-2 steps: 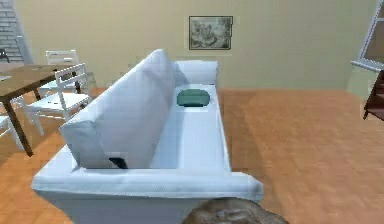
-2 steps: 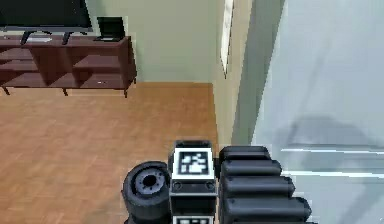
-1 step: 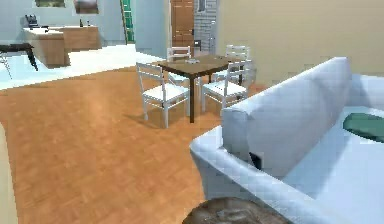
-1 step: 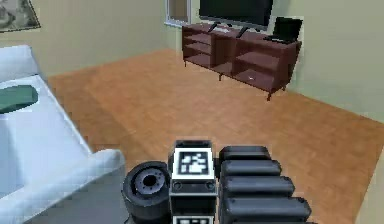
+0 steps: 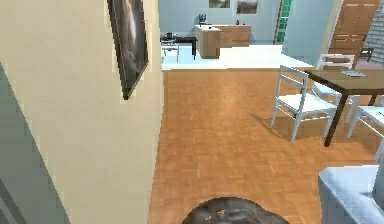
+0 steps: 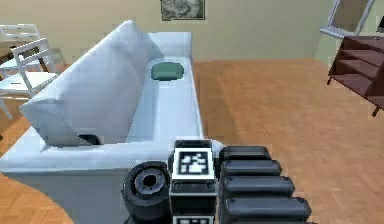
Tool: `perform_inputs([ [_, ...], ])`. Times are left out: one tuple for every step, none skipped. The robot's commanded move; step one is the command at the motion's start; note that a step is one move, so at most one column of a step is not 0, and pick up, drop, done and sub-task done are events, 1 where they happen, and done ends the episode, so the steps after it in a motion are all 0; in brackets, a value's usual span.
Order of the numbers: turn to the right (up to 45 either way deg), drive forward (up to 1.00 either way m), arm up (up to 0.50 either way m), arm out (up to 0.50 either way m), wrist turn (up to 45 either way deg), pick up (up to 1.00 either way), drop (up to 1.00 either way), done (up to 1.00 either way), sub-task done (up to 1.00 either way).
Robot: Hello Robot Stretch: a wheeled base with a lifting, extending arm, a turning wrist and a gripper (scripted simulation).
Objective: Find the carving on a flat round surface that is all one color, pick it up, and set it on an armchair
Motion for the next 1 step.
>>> perform_inputs([
  [0.0, 1.00, 0.00, 0.00, 0.0, 0.00, 0.00, 0.00, 0.00],
])
